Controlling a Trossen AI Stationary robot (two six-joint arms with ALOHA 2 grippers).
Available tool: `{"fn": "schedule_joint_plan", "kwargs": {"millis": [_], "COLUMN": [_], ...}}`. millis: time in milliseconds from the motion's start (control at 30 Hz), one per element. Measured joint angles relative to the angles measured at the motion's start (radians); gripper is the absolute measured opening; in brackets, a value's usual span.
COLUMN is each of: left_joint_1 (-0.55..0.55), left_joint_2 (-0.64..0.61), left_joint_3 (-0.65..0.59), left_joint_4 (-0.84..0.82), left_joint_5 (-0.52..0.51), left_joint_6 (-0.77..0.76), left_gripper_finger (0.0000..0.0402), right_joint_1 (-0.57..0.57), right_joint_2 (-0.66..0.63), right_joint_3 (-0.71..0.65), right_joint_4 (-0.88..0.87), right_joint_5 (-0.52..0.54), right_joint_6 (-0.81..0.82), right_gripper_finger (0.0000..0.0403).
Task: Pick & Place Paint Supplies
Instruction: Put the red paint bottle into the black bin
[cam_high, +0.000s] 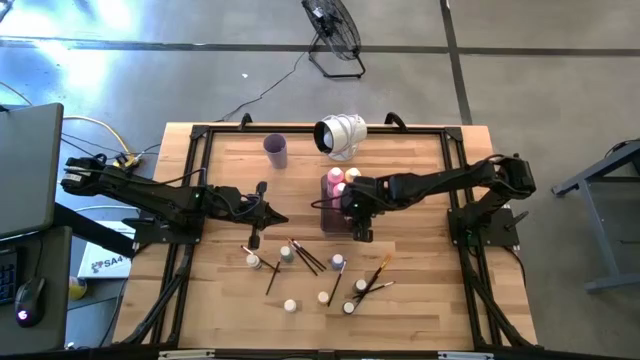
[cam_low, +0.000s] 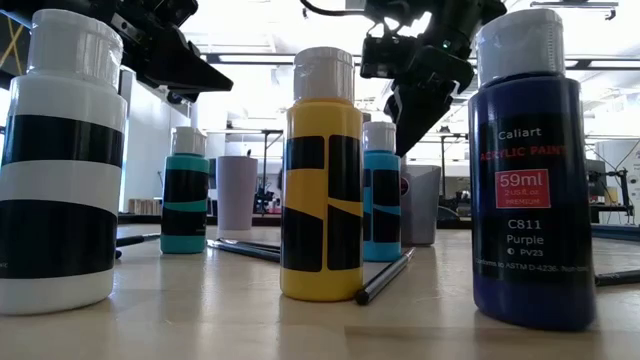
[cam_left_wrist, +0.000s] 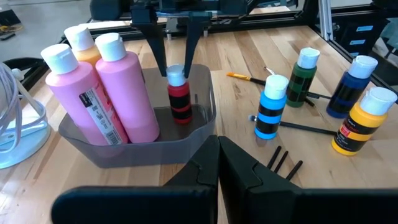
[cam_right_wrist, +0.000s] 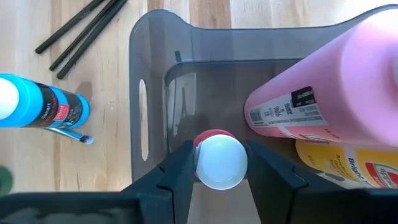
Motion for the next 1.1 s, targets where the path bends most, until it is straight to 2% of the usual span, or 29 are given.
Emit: {"fn": "schedule_joint_plan", "kwargs": {"millis": [333, 633, 733, 1100], "left_joint_1": [0.0, 0.0, 0.0, 0.0], "left_joint_2": [0.0, 0.0, 0.0, 0.0], "left_joint_3": [0.0, 0.0, 0.0, 0.0], "left_joint_4": [-0.002, -0.001, -0.002, -0.005], "left_joint_5": [0.0, -0.007, -0.007, -0.008], "left_joint_6": [0.0, 0.0, 0.0, 0.0], "left_gripper_finger": [0.0, 0.0, 0.0, 0.0], "right_joint_1": [0.0, 0.011, 0.016, 0.037], "right_joint_2": [-0.034, -0.055, -0.055, -0.07], "right_joint_3": [-0.003, -0.002, -0.002, 0.029], "right_joint_4": [-0.027, -0.016, -0.026, -0.078], "right_joint_5": [-0.012, 0.006, 0.02, 0.016], "right_joint_6": [-0.004, -0.006, -0.008, -0.012], "right_gripper_finger": [0.0134, 0.0215, 0.0229, 0.0212]}}
